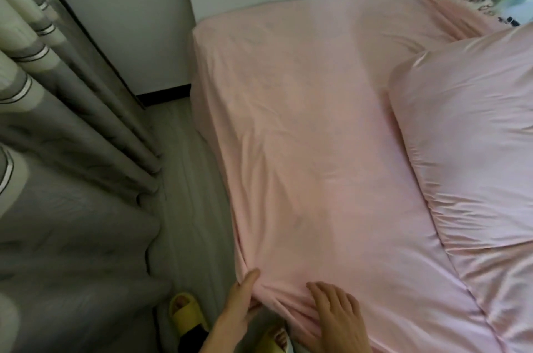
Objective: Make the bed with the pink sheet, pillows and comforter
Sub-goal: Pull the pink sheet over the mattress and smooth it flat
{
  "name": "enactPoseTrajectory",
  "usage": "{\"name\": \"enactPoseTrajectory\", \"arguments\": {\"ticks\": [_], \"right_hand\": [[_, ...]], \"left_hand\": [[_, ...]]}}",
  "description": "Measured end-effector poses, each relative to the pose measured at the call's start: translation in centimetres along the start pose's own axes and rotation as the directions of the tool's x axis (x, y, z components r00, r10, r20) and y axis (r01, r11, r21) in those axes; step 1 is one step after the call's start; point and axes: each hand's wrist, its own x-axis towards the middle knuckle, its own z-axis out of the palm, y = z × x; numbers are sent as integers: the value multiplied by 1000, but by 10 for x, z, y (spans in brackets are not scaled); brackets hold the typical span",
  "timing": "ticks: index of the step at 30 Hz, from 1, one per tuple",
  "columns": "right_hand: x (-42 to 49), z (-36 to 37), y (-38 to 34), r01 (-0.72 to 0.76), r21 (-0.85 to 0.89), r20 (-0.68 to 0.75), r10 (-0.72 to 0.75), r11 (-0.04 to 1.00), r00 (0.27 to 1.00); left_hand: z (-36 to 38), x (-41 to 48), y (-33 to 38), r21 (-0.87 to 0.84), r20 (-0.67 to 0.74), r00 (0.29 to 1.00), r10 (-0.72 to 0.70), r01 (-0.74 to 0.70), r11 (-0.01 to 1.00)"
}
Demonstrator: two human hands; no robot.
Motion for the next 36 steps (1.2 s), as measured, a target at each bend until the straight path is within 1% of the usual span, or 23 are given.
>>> {"name": "enactPoseTrajectory", "arguments": {"ticks": [3, 4, 6, 8, 9, 10, 11, 12, 13, 14, 15, 17, 18, 20, 22, 24, 26, 28, 29, 31, 32, 34, 36], "right_hand": [[-9, 16, 15, -89, -73, -53, 85, 993, 995], [-9, 16, 16, -117, -44, -40, 116, 992, 993], [-7, -3, 15, -187, 116, -35, 193, 975, 981], [1, -27, 15, -350, 328, -87, 397, 877, 914], [4, -37, 20, -395, 416, -88, 469, 819, 879], [10, -42, 28, -395, 474, -123, 504, 787, 855], [15, -51, 37, -404, 518, -135, 539, 754, 832], [22, -57, 47, -393, 555, -157, 556, 733, 816], [27, -66, 55, -399, 592, -155, 586, 700, 796], [34, -71, 66, -417, 604, -162, 617, 679, 770], [38, -75, 74, -452, 588, -178, 652, 671, 737], [41, -75, 91, -508, 474, -286, 672, 719, 683], [38, -74, 94, -517, 423, -329, 657, 745, 678], [28, -61, 97, -484, 357, -304, 590, 799, 748], [9, -42, 87, -355, 283, -230, 422, 891, 877], [-15, -13, 85, -230, 120, -167, 248, 966, 954], [-28, 9, 87, -191, -34, -189, 181, 981, 965], [-30, 15, 91, -191, -57, -251, 171, 980, 953], [-30, 17, 92, -198, -22, -278, 185, 980, 943], [-35, 13, 84, -216, 105, -376, 240, 971, 895], [-40, 10, 78, -201, 192, -397, 263, 961, 879], [-55, 11, 65, -195, 407, -304, 334, 892, 892], [-75, 14, 54, -203, 495, -207, 341, 845, 917]], "left_hand": [[14, -7, 1, -167, 105, 994, -39, 56, 984], [18, -11, 1, -238, 159, 987, -25, 63, 969], [24, -24, 3, -380, 230, 973, 1, 89, 921], [31, -27, 0, -397, 221, 975, -31, 118, 910], [37, -29, -4, -330, 203, 978, -35, 103, 938], [43, -30, -7, -189, 174, 984, -27, 60, 980], [50, -29, -13, 9, 150, 989, 11, -12, 1000], [58, -28, -18, 215, 144, 986, 83, -113, 970], [66, -27, -23, 363, 172, 969, 179, -231, 903], [73, -27, -25, 456, 220, 942, 252, -328, 827], [79, -25, -27, 509, 261, 922, 286, -383, 771], [89, -24, -26, 572, 279, 918, 282, -395, 719], [93, -24, -24, 604, 279, 920, 274, -391, 695], [101, -16, -26, 653, 308, 914, 265, -406, 639], [107, -16, -28, 694, 307, 908, 287, -419, 585], [116, -15, -40, 713, 323, 895, 308, -444, 543], [119, -21, -49, 735, 354, 865, 355, -492, 467], [120, -23, -58, 741, 374, 825, 423, -540, 398], [118, -22, -62, 738, 375, 814, 444, -552, 389], [112, -25, -71, 746, 363, 840, 403, -521, 415], [107, -26, -77, 729, 353, 862, 364, -497, 471], [99, -34, -88, 609, 348, 908, 232, -407, 681], [95, -45, -95, 480, 376, 923, 78, -266, 836]]}}
